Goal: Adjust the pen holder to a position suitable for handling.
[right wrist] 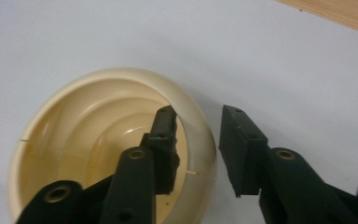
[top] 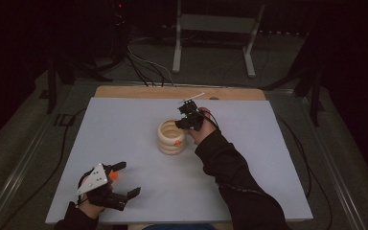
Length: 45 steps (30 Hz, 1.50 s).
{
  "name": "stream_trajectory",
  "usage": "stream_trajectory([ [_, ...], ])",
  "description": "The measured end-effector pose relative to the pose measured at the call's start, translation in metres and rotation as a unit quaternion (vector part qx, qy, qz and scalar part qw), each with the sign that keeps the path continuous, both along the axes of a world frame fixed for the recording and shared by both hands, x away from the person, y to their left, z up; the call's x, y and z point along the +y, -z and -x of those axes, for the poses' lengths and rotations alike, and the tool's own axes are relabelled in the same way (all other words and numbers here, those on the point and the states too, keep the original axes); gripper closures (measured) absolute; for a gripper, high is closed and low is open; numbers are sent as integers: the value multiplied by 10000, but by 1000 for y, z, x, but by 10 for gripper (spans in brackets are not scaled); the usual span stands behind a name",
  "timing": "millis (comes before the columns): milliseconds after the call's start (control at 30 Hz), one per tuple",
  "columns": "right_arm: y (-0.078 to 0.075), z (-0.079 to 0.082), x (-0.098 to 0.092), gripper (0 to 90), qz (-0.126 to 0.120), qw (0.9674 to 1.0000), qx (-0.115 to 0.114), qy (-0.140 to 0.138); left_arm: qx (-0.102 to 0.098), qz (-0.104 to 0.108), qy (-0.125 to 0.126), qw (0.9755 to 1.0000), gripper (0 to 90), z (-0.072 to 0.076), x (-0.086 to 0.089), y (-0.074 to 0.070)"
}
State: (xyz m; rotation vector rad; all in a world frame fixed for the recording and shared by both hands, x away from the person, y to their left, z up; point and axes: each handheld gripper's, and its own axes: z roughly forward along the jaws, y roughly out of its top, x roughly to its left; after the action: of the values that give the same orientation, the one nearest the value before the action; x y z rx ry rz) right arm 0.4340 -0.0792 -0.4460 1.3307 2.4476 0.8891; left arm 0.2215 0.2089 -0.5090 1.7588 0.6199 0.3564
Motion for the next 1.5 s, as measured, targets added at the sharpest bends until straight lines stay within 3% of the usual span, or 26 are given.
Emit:
stream_trajectory([
  [367,-15,8,-5,540,-141,9994,-93,-309,16,0,5,10000,1,0,-1,0],
  [767,-40,18,-20,440,-412,9967,-352,-605,25,17,7,10000,0,0,-1,0],
  [1133,-49,23,-37,219,-423,9943,-453,-862,17,18,2,10000,1,0,0,0],
  [1200,-49,24,-42,163,-470,9932,-385,-997,21,23,3,10000,0,0,-1,0],
  [1500,-50,28,-69,70,-474,9920,-443,-1084,22,33,1,10000,0,-1,0,0],
])
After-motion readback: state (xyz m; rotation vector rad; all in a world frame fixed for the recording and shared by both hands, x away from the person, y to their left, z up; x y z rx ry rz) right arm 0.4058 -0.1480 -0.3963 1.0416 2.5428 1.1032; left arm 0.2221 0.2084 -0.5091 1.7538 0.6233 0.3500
